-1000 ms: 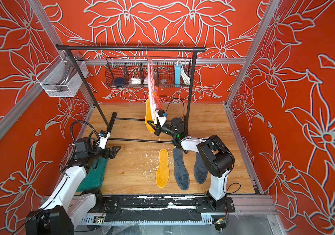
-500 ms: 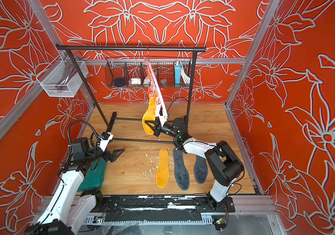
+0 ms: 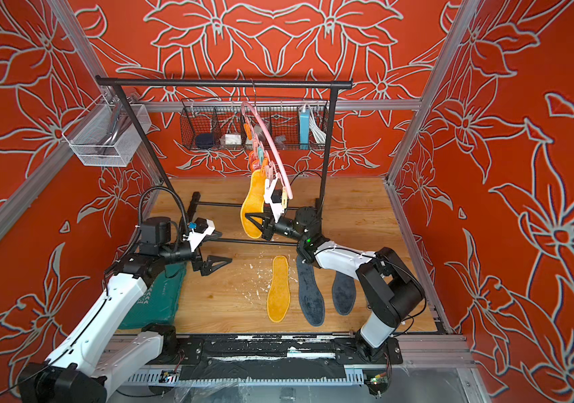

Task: Take the shoe insoles off the hanger
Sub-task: Remove the insole from the hanger.

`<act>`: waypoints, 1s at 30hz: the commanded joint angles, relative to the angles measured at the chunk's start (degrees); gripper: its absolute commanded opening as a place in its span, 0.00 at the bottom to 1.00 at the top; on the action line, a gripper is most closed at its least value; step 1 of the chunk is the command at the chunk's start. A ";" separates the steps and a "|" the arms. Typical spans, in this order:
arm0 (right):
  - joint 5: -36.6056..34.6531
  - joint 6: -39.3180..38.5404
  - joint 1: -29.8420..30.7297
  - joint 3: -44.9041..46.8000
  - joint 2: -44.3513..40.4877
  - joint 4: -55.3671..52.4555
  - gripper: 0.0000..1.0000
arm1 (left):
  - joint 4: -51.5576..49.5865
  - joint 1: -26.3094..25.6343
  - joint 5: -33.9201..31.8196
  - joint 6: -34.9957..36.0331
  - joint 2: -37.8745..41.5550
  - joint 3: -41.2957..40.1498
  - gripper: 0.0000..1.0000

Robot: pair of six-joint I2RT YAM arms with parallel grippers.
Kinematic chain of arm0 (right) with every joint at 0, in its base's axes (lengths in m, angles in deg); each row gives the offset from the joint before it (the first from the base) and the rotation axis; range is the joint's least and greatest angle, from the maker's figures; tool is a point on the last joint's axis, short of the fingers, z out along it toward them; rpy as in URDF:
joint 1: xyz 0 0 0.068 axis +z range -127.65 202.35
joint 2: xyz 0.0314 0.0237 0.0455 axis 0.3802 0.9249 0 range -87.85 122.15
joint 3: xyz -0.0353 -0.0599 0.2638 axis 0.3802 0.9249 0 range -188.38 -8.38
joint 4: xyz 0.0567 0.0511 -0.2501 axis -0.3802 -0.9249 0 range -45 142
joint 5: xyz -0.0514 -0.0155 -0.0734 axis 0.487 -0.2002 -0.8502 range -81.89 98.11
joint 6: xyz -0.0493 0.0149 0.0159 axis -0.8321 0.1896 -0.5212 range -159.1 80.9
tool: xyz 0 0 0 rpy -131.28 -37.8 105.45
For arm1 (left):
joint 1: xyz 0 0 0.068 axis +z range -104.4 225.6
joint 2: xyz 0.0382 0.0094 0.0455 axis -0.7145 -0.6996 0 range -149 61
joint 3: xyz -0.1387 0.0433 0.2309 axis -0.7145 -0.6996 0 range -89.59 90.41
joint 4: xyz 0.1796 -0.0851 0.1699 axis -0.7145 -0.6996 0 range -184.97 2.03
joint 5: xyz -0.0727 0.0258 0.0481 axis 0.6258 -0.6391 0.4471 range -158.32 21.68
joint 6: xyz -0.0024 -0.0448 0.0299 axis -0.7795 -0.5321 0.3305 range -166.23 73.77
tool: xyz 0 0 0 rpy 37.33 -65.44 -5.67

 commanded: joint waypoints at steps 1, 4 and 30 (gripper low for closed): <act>-0.98 1.94 1.58 0.63 -1.49 0.65 0.00 | 3.53 -1.45 6.72 -4.58 -0.85 -0.50 0.98; -1.27 3.21 2.43 0.92 -1.33 2.14 0.00 | 4.82 -2.49 10.02 -5.68 -3.16 -0.38 0.98; -1.60 7.74 4.44 2.03 -3.09 4.87 0.00 | 25.65 -7.66 6.50 -19.08 -10.77 -3.03 0.93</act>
